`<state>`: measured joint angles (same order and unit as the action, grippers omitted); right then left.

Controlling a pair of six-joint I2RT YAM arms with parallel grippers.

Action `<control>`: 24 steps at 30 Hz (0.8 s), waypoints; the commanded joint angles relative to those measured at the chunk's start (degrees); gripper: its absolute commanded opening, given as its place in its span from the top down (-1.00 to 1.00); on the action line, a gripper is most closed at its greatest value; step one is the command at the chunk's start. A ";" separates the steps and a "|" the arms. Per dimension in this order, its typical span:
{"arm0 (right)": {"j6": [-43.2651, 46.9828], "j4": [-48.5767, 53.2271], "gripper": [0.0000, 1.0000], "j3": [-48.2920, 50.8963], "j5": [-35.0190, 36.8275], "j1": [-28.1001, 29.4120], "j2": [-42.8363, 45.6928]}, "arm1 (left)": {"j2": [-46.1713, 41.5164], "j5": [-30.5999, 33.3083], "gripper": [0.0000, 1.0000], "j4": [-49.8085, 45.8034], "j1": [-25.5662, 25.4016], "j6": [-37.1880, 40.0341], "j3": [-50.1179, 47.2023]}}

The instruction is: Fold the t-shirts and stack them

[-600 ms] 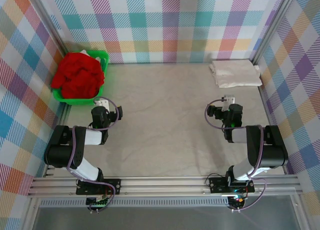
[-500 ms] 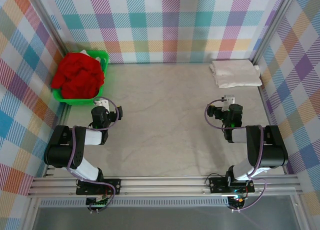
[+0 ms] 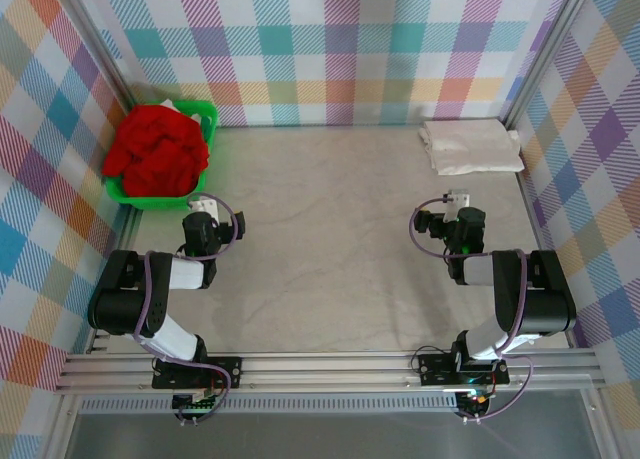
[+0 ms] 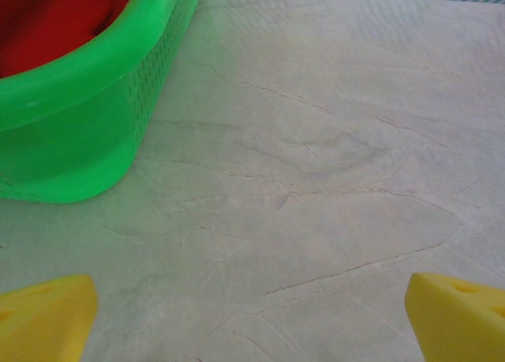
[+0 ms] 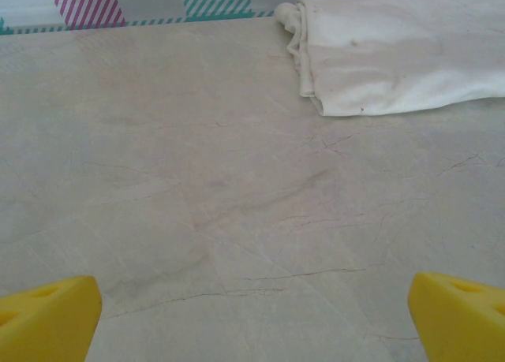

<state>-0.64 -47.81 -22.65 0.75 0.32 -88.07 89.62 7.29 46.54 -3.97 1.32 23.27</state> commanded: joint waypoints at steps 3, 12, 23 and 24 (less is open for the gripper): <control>-0.39 -0.51 -0.99 -0.68 -1.12 -0.22 0.28 | -0.23 -0.27 -1.00 0.26 -0.09 -0.17 0.49; -12.60 37.60 -0.86 -19.14 -9.52 2.37 19.61 | -30.59 8.53 -1.00 -36.87 -2.04 -7.13 15.40; -10.06 52.90 -0.75 -41.78 -3.33 14.53 7.65 | 3.45 0.40 -1.00 -71.01 13.82 -9.74 62.00; -10.23 52.85 -0.75 -41.59 -3.46 15.24 7.74 | 7.31 -0.78 -1.00 -73.52 14.75 -9.72 66.13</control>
<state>-9.89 -0.58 -63.18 -2.83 14.37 -79.94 90.37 10.83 -13.61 8.67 -7.14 84.05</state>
